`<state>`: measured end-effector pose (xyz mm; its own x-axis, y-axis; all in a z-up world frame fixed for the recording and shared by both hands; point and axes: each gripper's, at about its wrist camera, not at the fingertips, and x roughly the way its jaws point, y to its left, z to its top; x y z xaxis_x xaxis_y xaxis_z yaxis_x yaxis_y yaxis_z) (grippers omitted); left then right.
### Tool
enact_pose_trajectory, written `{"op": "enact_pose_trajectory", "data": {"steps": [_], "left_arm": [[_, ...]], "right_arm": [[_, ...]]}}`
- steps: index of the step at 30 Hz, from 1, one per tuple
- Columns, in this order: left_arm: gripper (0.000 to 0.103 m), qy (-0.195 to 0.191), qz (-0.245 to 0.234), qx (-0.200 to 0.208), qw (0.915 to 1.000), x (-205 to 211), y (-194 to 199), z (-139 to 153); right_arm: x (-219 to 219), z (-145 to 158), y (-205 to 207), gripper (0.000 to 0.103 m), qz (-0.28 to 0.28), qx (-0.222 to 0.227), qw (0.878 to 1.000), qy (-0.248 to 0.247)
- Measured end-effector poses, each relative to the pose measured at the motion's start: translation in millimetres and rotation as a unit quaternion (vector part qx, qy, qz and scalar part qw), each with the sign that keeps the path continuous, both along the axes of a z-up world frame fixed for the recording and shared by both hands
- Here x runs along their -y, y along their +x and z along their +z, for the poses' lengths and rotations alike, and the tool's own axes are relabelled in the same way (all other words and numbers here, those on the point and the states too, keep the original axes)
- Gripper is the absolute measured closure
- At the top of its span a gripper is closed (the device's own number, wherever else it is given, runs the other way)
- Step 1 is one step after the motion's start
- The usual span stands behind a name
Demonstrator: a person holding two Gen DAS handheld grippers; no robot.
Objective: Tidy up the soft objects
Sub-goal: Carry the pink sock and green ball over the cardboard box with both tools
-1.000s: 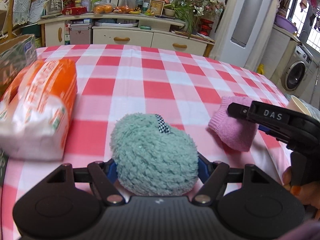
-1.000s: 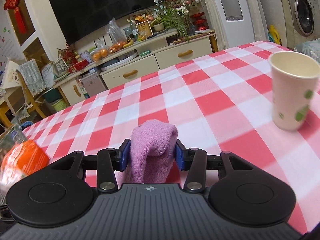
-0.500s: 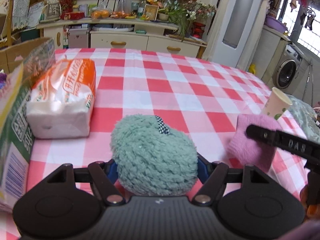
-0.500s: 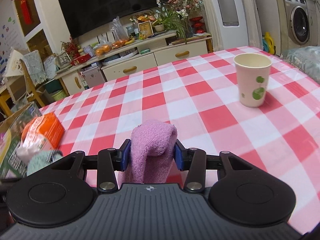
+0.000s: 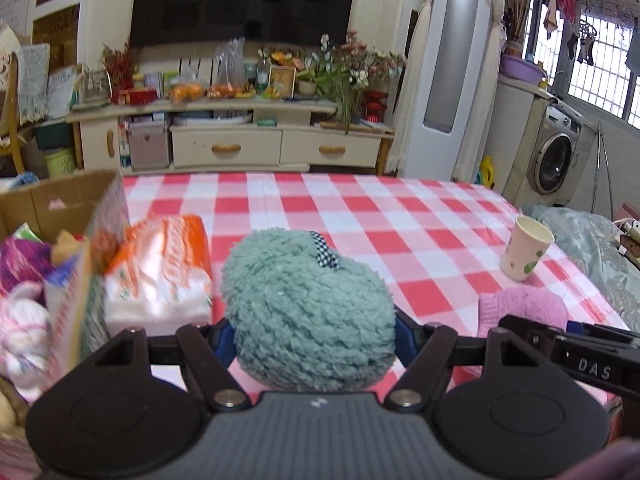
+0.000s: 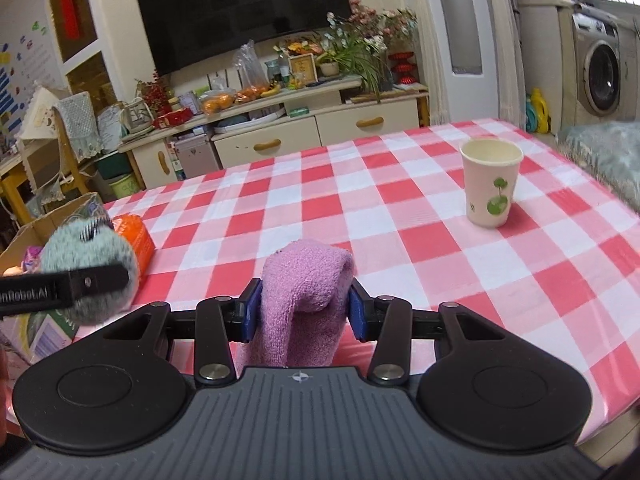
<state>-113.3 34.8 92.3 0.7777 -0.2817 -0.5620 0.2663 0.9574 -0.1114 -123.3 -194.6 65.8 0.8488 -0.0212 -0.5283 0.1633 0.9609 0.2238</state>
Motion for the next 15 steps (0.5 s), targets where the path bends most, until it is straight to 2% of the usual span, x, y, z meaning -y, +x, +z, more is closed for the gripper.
{"op": "enact_pose_trajectory", "data": {"steps": [15], "left_arm": [[0.031, 0.01, 0.067, 0.058, 0.996, -66, 6, 39]], "right_arm": [[-61, 38, 20, 0.049, 0.054, 0.034, 0.997, -0.033]]}}
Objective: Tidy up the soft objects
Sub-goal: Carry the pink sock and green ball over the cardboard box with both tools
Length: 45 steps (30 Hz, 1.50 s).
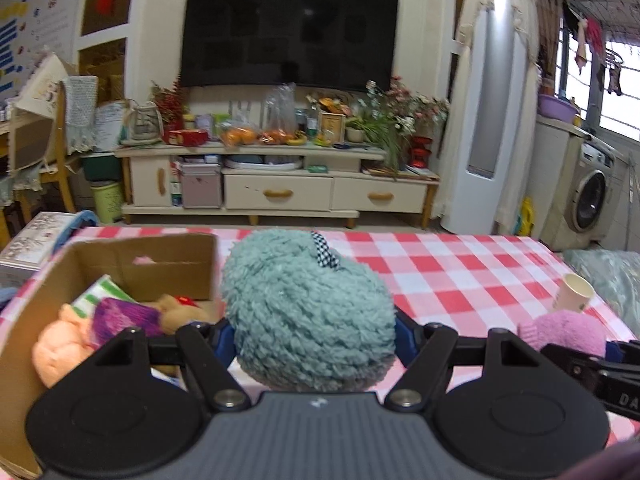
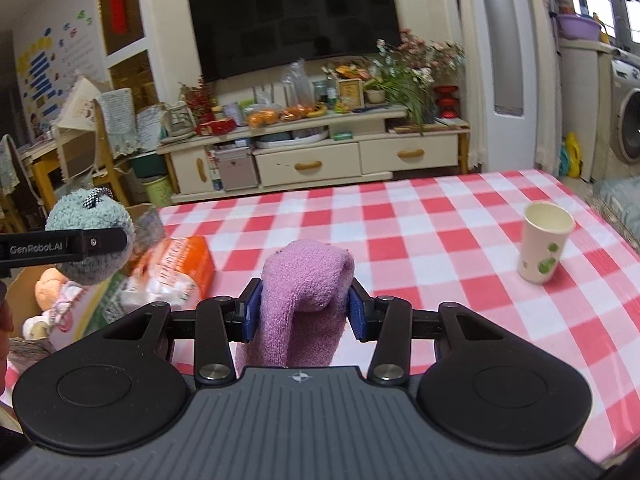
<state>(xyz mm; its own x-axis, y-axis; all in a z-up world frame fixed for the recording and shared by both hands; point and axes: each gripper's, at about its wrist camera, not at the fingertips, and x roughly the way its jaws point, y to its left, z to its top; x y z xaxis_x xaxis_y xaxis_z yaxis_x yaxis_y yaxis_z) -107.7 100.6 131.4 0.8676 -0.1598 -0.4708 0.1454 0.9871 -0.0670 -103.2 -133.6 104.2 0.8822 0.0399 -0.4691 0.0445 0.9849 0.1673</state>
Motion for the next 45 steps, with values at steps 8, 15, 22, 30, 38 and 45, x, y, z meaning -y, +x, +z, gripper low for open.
{"op": "enact_pose_trajectory", "data": {"steps": [8, 15, 22, 30, 38, 45], "left_arm": [[0.031, 0.005, 0.044, 0.017, 0.9989, -36, 4, 13], [0.031, 0.016, 0.085, 0.024, 0.9959, -62, 12, 16], [0.031, 0.026, 0.121, 0.019, 0.9921, -87, 27, 15], [0.031, 0.028, 0.141, 0.001, 0.9896, -110, 47, 9], [0.031, 0.028, 0.155, -0.024, 0.9873, -124, 65, -1], [0.031, 0.034, 0.16, -0.038, 0.9858, -129, 76, -6]], "right_arm": [[-42, 18, 16, 0.049, 0.041, 0.019, 0.999, -0.003], [-88, 33, 32, 0.049, 0.09, 0.036, 0.995, -0.003], [-131, 36, 54, 0.049, 0.131, 0.036, 0.991, 0.011], [-173, 31, 76, 0.049, 0.166, 0.017, 0.985, 0.03], [-199, 20, 94, 0.049, 0.195, -0.007, 0.98, 0.047], [-216, 11, 99, 0.049, 0.215, -0.024, 0.975, 0.047]]}}
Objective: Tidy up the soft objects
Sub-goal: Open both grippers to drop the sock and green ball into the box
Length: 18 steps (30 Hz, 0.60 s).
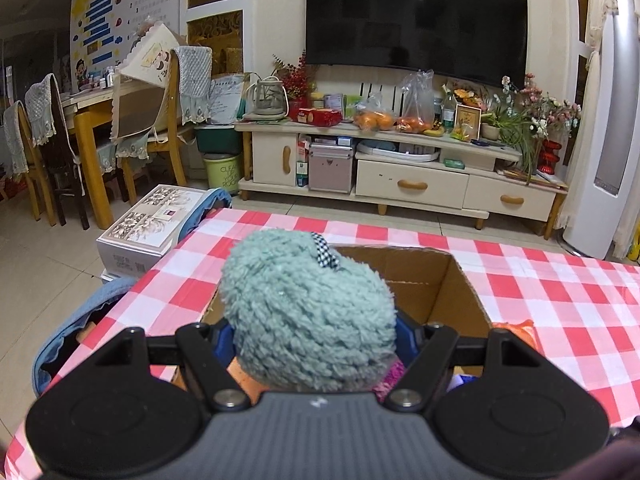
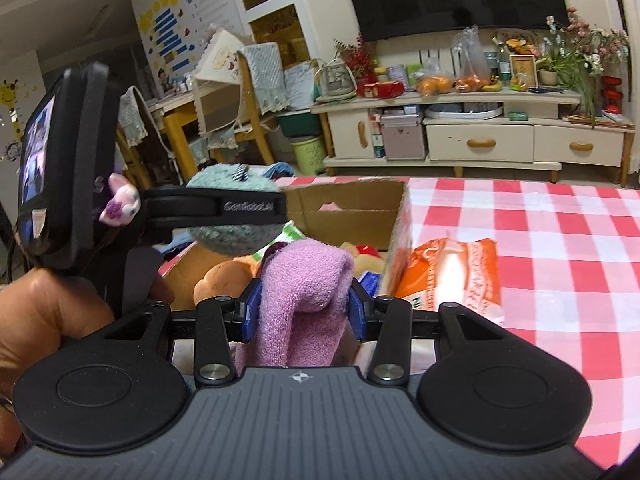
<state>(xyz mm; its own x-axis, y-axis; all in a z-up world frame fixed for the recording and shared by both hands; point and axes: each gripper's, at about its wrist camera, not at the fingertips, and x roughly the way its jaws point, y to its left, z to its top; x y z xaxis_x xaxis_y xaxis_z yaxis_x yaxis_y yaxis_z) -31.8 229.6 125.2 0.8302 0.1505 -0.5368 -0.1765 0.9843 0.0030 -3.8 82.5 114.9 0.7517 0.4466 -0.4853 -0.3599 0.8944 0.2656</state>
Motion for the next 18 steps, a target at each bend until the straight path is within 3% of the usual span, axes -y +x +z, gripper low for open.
{"op": "enact_pose_trajectory", "data": {"steps": [10, 13, 15, 18], "left_arm": [[0.029, 0.007, -0.001, -0.009, 0.9999, 0, 6, -2], [0.025, 0.01, 0.0, -0.012, 0.9999, -1, 6, -2], [0.018, 0.015, 0.001, -0.014, 0.9998, -1, 6, -2], [0.008, 0.024, 0.006, -0.004, 0.9997, -2, 2, 2]], "right_arm": [[-16, -6, 2, 0.048, 0.021, -0.01, 1.0, -0.006], [-21, -10, 4, 0.042, 0.035, -0.021, 0.999, -0.006], [-23, -10, 1, 0.018, 0.033, -0.017, 0.999, -0.016], [-15, -6, -6, 0.005, 0.023, -0.001, 1.0, -0.02]]}}
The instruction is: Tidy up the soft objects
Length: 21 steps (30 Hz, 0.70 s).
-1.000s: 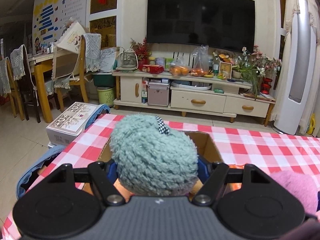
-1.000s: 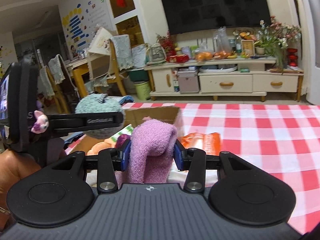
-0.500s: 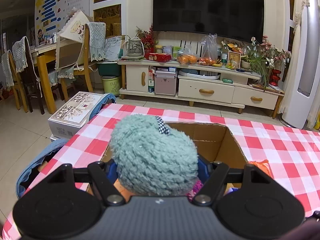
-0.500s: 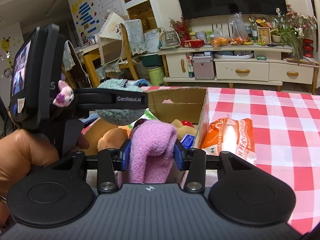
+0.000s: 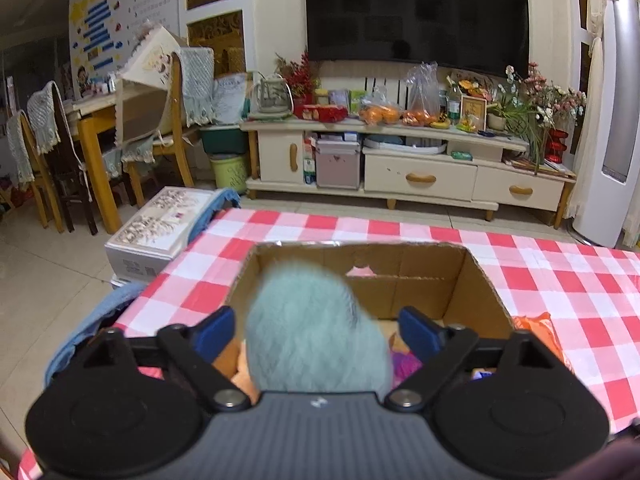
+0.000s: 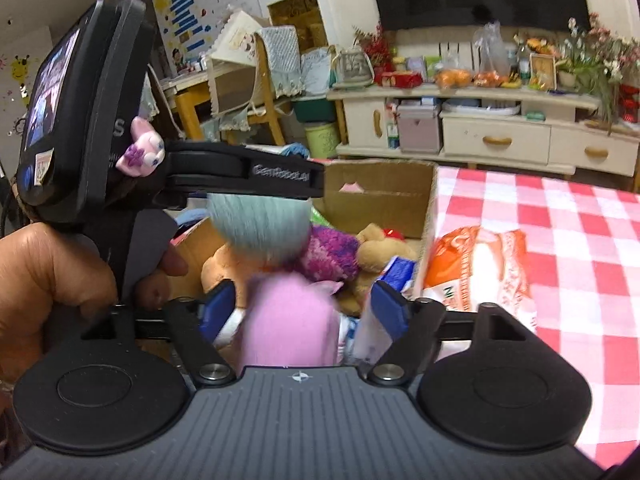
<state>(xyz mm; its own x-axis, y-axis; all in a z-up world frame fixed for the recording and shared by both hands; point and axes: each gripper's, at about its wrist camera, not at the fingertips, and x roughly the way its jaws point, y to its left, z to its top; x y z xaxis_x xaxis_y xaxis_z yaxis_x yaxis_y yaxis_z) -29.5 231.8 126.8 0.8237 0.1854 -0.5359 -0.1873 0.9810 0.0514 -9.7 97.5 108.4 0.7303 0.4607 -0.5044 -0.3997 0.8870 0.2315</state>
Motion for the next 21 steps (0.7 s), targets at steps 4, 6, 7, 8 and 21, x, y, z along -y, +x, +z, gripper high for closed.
{"op": "enact_pose_trajectory", "data": {"steps": [4, 6, 7, 8, 21], "left_arm": [[0.005, 0.009, -0.005, 0.009, 0.9999, 4, -5, 4], [0.004, 0.013, -0.009, 0.011, 0.9998, 7, -7, 5], [0.004, 0.015, -0.01, 0.012, 0.9998, 7, -9, 6], [0.003, 0.016, -0.011, 0.013, 0.9997, 8, -10, 6], [0.001, 0.022, -0.021, 0.028, 0.9992, 24, -41, 10]], "right_arm": [[15, 9, -7, 0.002, -0.025, 0.016, 1.0, 0.006], [23, 13, -9, 0.001, -0.041, 0.022, 0.999, 0.007], [28, 15, -10, 0.001, -0.047, 0.024, 0.999, 0.008], [32, 17, -11, 0.0, -0.054, 0.025, 0.998, 0.009], [62, 25, -33, 0.0, -0.122, 0.035, 0.992, -0.006]]}}
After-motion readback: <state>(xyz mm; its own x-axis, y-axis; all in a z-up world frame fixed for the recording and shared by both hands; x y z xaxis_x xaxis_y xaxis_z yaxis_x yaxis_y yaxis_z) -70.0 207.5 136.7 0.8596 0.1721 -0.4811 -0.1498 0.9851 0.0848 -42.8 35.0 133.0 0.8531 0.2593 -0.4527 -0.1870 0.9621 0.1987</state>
